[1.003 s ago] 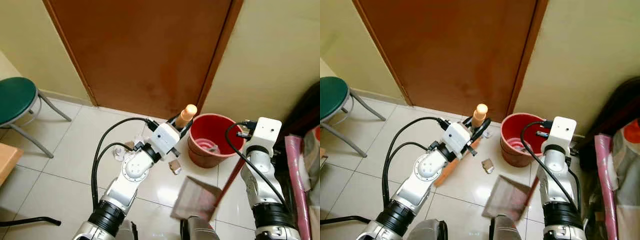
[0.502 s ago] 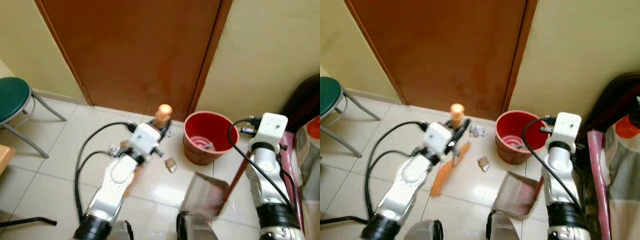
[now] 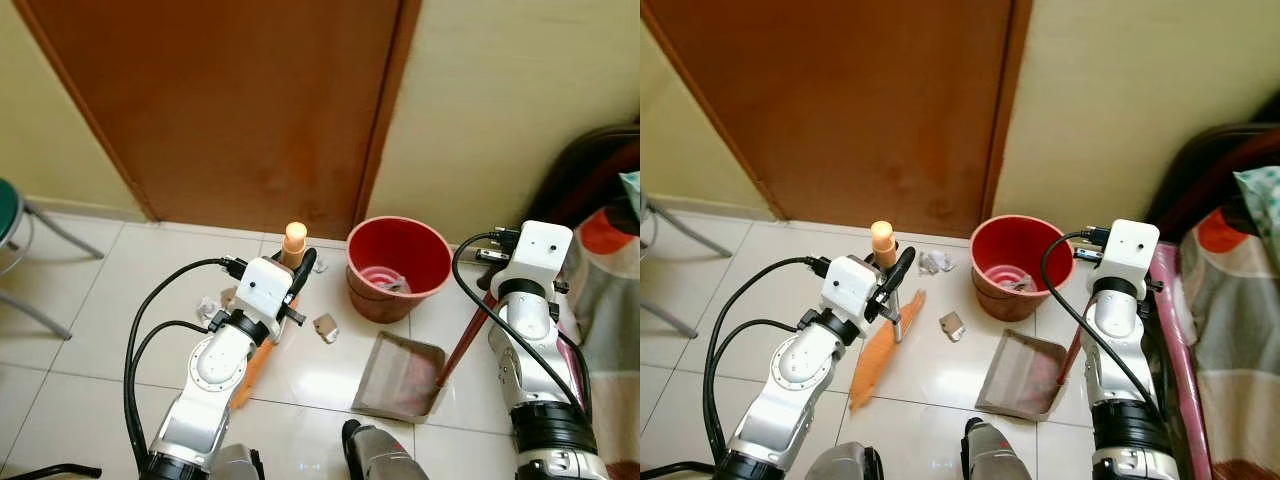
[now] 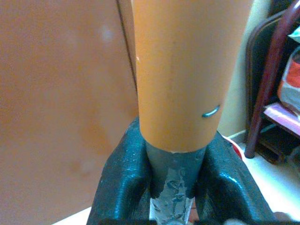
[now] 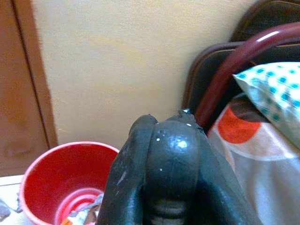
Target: Sweep floor
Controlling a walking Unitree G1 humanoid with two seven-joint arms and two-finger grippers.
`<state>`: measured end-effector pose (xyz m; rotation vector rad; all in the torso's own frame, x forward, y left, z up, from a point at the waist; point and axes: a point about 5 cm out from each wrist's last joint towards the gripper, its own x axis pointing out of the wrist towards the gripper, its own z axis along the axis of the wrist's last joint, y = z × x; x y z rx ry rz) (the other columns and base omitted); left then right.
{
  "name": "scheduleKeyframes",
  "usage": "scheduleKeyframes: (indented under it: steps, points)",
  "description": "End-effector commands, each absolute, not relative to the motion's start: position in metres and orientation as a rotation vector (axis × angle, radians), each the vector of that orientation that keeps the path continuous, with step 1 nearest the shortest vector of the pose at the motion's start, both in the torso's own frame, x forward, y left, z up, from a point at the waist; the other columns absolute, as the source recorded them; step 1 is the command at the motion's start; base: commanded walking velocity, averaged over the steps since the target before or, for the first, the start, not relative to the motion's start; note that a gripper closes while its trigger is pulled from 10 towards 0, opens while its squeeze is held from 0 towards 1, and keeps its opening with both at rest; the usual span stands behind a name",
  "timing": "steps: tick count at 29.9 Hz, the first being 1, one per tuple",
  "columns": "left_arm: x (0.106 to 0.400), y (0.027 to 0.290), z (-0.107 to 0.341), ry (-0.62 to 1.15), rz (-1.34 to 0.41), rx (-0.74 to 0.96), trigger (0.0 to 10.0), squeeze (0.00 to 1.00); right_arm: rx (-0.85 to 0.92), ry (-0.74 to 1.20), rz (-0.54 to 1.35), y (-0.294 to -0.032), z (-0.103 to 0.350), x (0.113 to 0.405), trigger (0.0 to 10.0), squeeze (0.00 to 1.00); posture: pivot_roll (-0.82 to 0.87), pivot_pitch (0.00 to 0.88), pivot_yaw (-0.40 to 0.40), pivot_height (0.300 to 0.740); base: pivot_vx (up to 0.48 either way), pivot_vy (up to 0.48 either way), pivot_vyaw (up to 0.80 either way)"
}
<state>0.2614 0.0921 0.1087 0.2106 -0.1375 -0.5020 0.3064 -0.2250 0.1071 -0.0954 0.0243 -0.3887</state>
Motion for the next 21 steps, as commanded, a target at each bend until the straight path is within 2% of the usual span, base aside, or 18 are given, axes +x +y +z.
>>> scheduleKeyframes:
  steps: [1, 21]
  points:
    - [0.2627, 0.0936, 0.1109, -0.137, -0.494, 0.210, 10.0, 0.00, -0.095, -0.008, -0.384, -0.2252, 0.1151, 0.3106, 10.0, 0.00, 0.00, 0.123, -0.015, 0.740, 0.000, -0.240, -0.80]
    - [0.2680, 0.0978, 0.1118, -0.125, -0.464, 0.211, 10.0, 0.00, -0.071, 0.030, -0.383, -0.2251, 0.1084, 0.3086, 10.0, 0.00, -0.02, 0.139, -0.018, 0.740, 0.000, -0.012, -0.77]
